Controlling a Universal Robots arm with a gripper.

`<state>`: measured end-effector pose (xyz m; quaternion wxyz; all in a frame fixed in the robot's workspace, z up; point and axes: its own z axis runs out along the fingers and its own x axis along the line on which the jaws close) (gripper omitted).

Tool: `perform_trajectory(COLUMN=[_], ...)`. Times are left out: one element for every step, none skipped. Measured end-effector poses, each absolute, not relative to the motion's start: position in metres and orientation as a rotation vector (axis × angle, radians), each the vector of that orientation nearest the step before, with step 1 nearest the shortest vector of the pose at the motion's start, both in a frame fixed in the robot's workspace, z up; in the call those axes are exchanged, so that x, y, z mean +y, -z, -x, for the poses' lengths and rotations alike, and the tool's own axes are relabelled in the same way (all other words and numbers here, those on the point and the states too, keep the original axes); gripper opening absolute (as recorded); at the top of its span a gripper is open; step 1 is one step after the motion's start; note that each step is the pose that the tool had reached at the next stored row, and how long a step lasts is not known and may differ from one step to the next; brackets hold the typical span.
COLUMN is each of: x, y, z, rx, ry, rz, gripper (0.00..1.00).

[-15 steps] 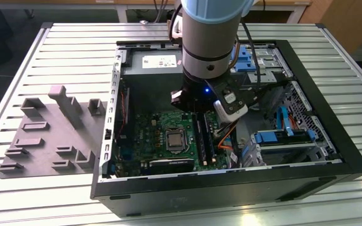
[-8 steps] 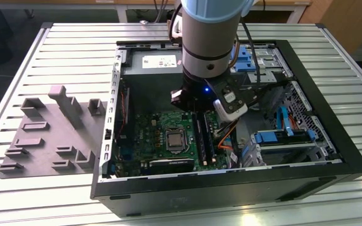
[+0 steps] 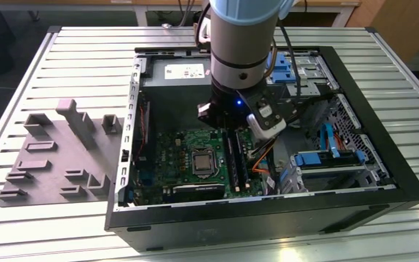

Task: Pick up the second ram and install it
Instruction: 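Press down the second ram until it locks into place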

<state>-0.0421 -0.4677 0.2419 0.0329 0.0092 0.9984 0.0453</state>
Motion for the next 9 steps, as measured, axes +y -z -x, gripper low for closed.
perform_trajectory(x=[-0.4672,-0.4669,-0.4665,-0.4662,-0.4659,-0.4656,-0.4653,-0.4651,-0.4649], y=[-0.2419,-0.2419,-0.2419,-0.2419,-0.2419,-0.2419,-0.2418,-0.2418,-0.2418], z=[0.0421,0.0421,0.0421,0.0421,0.0421,0.0421,0.0421,0.0421,0.0421], rx=[3.072,3.072,3.072,3.072,3.072,3.072,3.072,3.072,3.072], ry=[-0.14,-0.14,-0.14,-0.139,-0.139,-0.139,-0.14,-0.14,-0.14], rz=[-0.028,-0.028,-0.028,-0.028,-0.028,-0.028,-0.028,-0.028,-0.028], gripper=[0.11,0.11,0.11,0.11,0.11,0.11,0.11,0.11,0.11])
